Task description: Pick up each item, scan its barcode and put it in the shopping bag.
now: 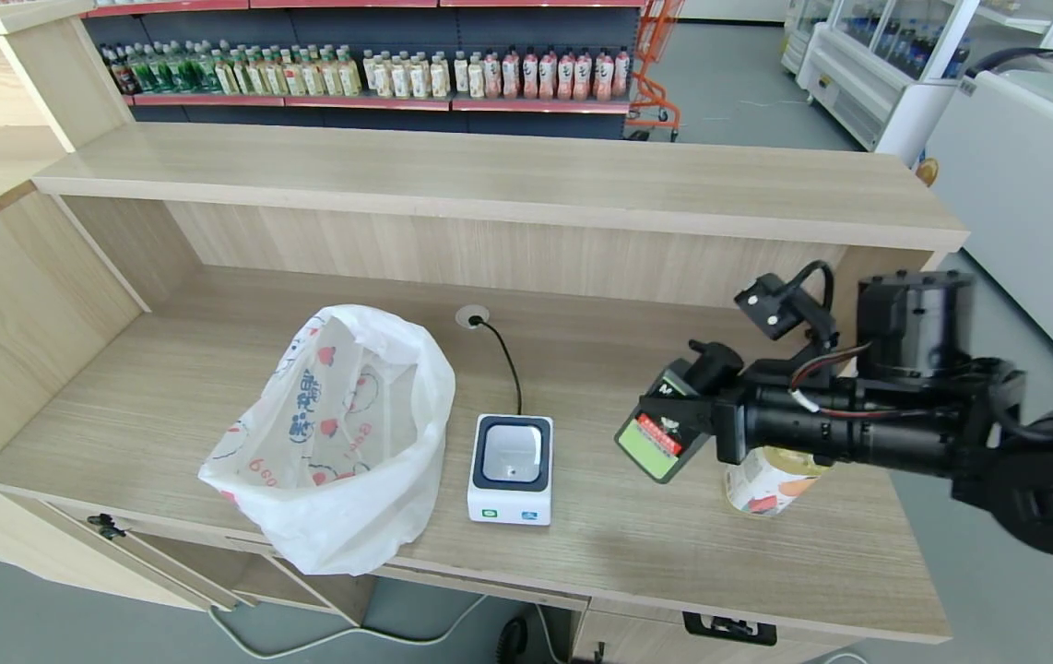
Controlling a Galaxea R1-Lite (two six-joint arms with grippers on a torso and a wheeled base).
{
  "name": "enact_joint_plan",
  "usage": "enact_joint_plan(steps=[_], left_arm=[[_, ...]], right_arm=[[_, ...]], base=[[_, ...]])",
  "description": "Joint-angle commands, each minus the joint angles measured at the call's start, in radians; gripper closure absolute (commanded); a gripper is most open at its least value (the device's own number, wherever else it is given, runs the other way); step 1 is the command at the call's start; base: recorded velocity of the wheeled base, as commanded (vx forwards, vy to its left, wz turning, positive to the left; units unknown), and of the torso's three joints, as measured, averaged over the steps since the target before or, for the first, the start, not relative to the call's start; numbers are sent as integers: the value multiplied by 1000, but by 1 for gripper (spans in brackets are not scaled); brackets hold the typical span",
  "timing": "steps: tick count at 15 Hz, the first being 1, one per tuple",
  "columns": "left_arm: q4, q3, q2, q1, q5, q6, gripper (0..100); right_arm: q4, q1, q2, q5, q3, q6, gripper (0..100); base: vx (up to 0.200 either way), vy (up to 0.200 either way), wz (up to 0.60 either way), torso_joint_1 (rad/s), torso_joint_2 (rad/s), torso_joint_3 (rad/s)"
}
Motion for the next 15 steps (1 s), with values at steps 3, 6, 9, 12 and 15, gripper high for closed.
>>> enact_joint_plan(steps=[3, 6, 9, 12, 15], left_arm=[[-1, 0, 0, 0, 1, 0, 0], [0, 0, 0, 0, -1, 0, 0], [-1, 0, 0, 0, -1, 0, 0], [0, 0, 0, 0, -1, 0, 0], [0, 0, 0, 0, -1, 0, 0]], right_arm=[[210, -23, -389, -62, -41, -313, 100], [216, -64, -478, -38, -28, -939, 100], [266, -56, -480, 218, -20, -1470, 100], [314, -20, -523, 307, -15, -2043, 100], [316, 145, -517, 393, -6, -2445, 100]], base=[[0, 0, 0, 0, 0, 0], [0, 0, 0, 0, 0, 0], [0, 0, 0, 0, 0, 0], [0, 0, 0, 0, 0, 0], [0, 0, 0, 0, 0, 0]])
